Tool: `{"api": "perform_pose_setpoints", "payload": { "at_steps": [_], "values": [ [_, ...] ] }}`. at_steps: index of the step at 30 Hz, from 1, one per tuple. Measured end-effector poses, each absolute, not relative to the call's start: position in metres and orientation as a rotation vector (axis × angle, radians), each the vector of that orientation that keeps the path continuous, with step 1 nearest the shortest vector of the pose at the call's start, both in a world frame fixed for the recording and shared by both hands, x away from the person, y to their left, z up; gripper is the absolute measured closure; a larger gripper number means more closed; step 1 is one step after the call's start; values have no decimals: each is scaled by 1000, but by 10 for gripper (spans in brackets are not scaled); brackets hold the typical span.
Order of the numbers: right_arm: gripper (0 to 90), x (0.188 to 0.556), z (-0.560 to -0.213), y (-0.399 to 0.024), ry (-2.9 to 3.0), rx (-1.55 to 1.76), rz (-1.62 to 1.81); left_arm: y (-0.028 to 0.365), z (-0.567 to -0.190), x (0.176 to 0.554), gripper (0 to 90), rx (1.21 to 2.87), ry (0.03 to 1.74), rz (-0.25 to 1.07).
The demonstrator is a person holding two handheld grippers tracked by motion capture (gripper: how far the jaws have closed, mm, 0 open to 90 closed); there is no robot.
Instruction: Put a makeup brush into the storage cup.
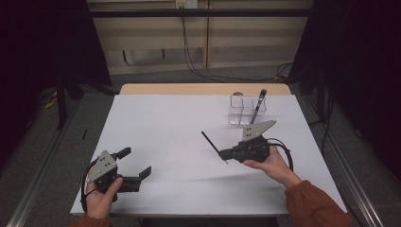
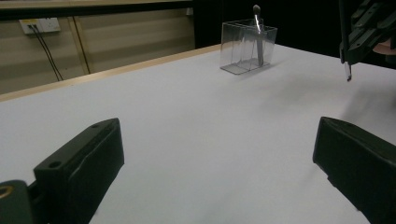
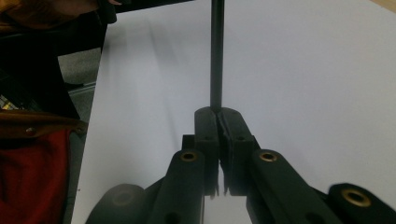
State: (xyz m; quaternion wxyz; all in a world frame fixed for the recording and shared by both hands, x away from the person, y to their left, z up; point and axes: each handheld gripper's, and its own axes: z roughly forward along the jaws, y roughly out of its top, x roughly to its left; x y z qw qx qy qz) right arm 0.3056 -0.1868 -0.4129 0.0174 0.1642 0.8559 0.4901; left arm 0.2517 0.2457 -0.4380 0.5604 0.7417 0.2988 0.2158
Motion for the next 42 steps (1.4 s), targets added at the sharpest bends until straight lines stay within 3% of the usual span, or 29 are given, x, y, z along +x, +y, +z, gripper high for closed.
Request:
{"api": "perform_pose_setpoints", "payload": {
  "at_steps": [17,42],
  "values": [
    [872,305,-408,-164,2793,405,1349,245,-438,252,19,1754,701,505],
    [871,303,-396,-130,3051,168,757,241,-439,251,19,1801,671,486]
  ]
}}
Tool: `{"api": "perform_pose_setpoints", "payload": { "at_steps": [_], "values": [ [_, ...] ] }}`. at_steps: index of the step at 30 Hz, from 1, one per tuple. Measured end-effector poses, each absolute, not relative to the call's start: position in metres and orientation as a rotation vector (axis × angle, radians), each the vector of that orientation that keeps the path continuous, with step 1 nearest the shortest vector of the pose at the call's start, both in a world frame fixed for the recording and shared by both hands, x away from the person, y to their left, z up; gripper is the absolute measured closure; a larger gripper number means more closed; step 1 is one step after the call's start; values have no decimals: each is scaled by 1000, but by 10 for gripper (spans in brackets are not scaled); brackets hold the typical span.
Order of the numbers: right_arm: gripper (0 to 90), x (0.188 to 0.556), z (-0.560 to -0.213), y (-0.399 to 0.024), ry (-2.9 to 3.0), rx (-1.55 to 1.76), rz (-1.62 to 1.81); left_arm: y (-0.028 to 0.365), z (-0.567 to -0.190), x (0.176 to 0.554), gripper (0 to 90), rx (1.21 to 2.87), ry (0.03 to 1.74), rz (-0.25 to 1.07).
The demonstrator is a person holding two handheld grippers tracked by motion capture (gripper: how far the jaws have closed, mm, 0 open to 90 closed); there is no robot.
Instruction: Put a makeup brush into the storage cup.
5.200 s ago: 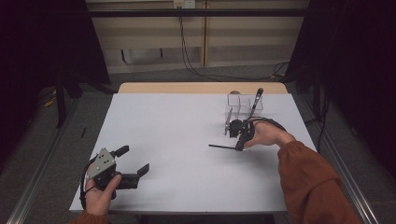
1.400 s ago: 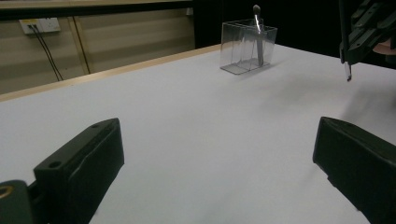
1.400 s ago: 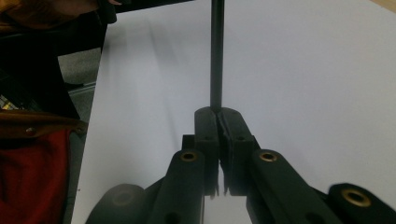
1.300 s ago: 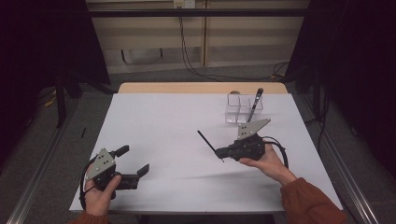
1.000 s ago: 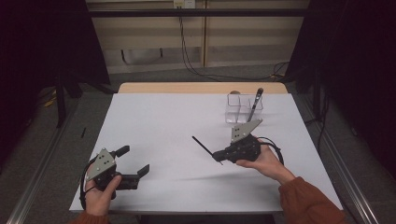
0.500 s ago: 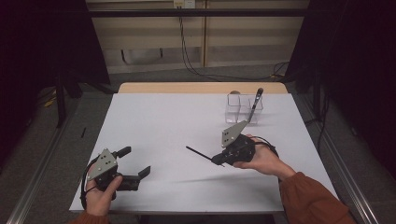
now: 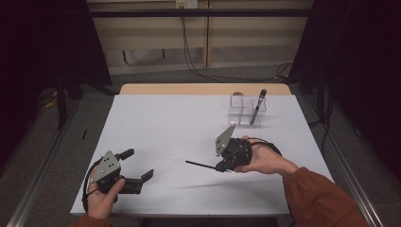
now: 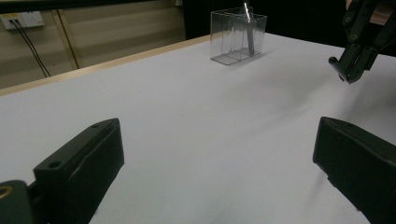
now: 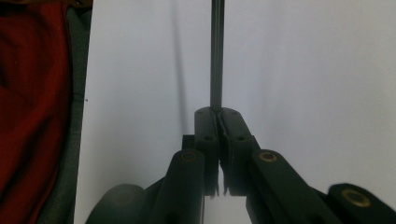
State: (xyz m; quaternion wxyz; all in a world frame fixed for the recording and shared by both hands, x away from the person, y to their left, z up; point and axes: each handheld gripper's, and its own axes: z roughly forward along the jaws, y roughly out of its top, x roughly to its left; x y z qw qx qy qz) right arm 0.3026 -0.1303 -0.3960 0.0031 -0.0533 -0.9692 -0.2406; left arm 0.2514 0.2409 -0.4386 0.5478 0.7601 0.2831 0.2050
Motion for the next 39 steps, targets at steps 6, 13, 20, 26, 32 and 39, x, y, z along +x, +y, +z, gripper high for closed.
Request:
{"api": "perform_pose_setpoints", "payload": {
  "at_steps": [6,13,20,26,32,39],
  "values": [
    [871,304,-399,-128,-3064,-161,-646,244,-438,253,19,1799,689,490],
    [872,307,-398,-128,-3079,-138,-547,243,-438,253,20,1814,691,466],
    [871,311,-393,-133,-3076,-130,-521,241,-437,256,22,1873,694,420],
    [871,311,-395,-132,-3067,-116,-508,232,-431,256,31,1900,657,357],
    [871,311,-395,-133,-3066,-110,-520,225,-419,256,30,1882,623,364],
    [871,312,-397,-130,-3060,-103,-516,209,-408,257,41,1914,532,383]
  ]
}}
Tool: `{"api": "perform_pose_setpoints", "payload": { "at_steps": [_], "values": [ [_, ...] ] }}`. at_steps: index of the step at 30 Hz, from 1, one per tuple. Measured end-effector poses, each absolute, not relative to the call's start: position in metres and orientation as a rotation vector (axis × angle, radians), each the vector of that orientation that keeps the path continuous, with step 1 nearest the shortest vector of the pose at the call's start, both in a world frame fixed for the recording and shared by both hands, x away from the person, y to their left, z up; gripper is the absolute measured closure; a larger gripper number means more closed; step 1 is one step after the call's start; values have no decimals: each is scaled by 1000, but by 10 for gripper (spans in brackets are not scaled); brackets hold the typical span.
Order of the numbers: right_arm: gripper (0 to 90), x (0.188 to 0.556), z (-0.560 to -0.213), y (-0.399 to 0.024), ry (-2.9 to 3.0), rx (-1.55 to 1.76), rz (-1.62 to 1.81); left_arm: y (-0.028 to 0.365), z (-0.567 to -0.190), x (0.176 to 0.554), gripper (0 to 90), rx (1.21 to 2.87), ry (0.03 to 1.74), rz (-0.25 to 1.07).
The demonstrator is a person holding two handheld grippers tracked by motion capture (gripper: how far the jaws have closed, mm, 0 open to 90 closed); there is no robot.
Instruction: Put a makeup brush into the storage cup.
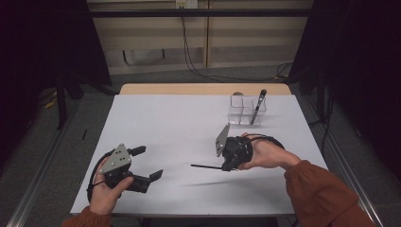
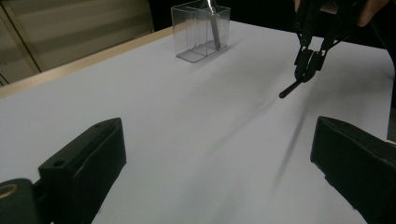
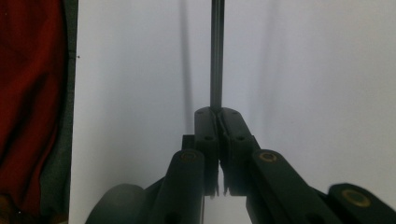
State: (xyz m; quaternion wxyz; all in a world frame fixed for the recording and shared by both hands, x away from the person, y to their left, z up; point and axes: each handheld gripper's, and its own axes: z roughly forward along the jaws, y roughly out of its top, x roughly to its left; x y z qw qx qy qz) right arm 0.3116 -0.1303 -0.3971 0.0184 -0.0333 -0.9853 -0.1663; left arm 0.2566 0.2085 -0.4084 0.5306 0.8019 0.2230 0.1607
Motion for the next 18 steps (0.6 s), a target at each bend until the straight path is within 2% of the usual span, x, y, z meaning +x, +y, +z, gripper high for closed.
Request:
{"api": "perform_pose_setpoints", "payload": {
  "at_steps": [18],
  "values": [
    [871,310,-399,-124,-3045,-88,-519,161,-397,271,40,1989,415,292]
  ]
}}
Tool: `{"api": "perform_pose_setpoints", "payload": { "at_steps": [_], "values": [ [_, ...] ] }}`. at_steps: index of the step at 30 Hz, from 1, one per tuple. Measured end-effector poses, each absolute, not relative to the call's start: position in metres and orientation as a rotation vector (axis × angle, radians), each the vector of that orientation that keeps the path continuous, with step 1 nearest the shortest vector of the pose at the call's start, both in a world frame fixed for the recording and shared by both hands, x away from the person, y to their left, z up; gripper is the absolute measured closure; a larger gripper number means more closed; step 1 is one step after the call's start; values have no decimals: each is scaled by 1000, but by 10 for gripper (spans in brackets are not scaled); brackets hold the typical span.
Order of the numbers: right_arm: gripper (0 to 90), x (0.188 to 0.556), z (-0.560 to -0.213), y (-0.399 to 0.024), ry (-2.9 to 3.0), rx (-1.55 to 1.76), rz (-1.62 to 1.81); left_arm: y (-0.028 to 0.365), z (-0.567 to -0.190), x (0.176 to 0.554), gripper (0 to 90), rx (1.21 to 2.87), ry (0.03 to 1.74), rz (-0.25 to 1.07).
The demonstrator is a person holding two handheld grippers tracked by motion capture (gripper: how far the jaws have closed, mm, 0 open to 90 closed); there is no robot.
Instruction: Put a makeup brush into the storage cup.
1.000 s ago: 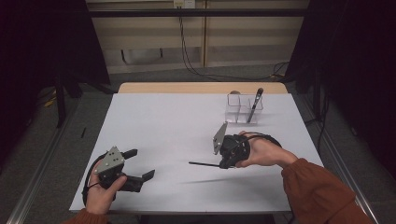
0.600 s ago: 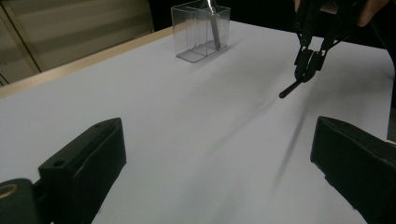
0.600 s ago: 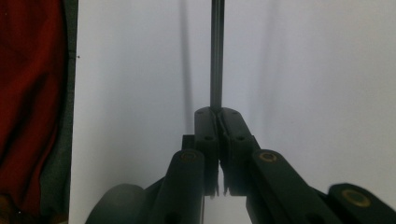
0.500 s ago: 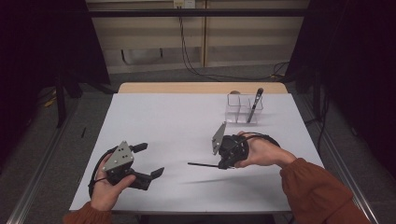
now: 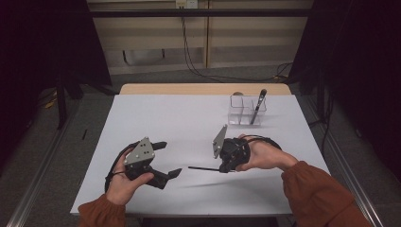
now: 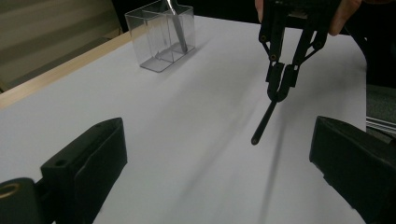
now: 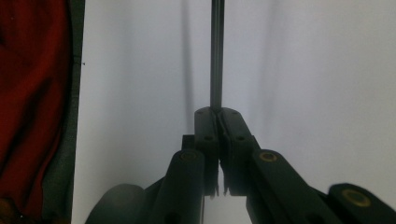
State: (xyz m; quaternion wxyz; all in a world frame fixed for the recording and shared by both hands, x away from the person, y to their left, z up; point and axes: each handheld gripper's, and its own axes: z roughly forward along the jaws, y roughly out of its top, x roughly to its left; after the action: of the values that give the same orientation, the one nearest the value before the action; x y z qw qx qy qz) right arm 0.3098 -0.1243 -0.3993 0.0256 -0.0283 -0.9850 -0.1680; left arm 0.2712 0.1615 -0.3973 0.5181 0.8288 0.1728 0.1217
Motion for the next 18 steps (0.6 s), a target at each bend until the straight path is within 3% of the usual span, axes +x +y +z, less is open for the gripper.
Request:
{"api": "perform_pose_setpoints", "payload": {
  "at_steps": [18],
  "values": [
    [870,311,-399,-127,-3045,-89,-494,121,-392,285,31,2191,323,228]
  ]
}}
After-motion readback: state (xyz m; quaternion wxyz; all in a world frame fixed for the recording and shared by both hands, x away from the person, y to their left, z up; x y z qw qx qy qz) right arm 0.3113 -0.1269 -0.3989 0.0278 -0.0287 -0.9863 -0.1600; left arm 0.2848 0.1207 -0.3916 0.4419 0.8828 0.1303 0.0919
